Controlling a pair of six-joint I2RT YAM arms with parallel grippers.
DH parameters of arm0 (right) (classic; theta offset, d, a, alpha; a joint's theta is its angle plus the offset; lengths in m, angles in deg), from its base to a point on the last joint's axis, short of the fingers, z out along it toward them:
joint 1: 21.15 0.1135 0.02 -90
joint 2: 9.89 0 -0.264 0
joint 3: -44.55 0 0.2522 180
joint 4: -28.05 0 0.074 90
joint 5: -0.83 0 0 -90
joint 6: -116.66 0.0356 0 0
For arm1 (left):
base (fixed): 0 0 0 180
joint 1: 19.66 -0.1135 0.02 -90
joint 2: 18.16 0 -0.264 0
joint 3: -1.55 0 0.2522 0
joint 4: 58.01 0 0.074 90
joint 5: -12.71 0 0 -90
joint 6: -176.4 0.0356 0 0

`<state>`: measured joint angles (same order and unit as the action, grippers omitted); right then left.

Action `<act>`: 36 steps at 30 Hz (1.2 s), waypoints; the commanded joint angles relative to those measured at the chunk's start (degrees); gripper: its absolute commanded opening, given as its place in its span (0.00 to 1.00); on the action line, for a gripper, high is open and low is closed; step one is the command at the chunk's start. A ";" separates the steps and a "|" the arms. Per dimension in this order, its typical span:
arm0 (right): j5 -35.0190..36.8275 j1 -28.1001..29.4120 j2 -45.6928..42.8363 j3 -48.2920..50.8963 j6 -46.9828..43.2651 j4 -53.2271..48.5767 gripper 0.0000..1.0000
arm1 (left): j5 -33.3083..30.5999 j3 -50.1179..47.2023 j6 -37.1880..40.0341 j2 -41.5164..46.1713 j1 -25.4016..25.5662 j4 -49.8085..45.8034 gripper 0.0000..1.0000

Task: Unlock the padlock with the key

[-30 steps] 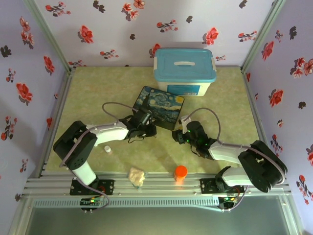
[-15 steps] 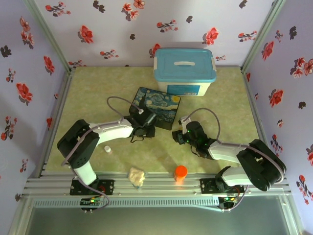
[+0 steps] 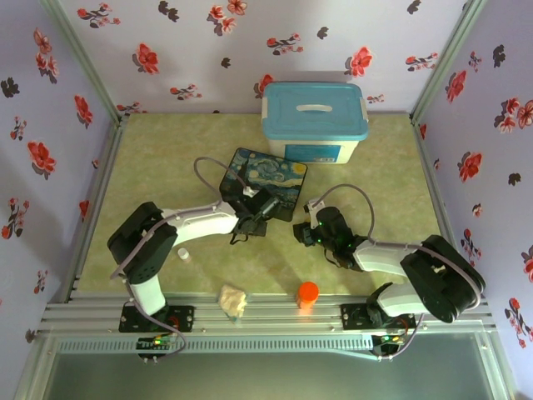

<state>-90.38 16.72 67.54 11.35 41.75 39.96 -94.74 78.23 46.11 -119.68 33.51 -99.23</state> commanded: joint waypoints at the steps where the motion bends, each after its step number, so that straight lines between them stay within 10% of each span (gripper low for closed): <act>1: 1.12 0.16 0.20 0.16 0.99 1.89 0.39 | -4.42 0.18 1.09 -1.80 0.35 -7.44 0.11; 36: 1.39 0.13 1.67 1.47 1.87 3.42 0.39 | -1.15 -3.82 -1.53 0.15 1.80 -3.84 0.35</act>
<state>-90.19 16.72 68.29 12.27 42.39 41.45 -95.94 74.89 45.78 -119.81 34.49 -100.19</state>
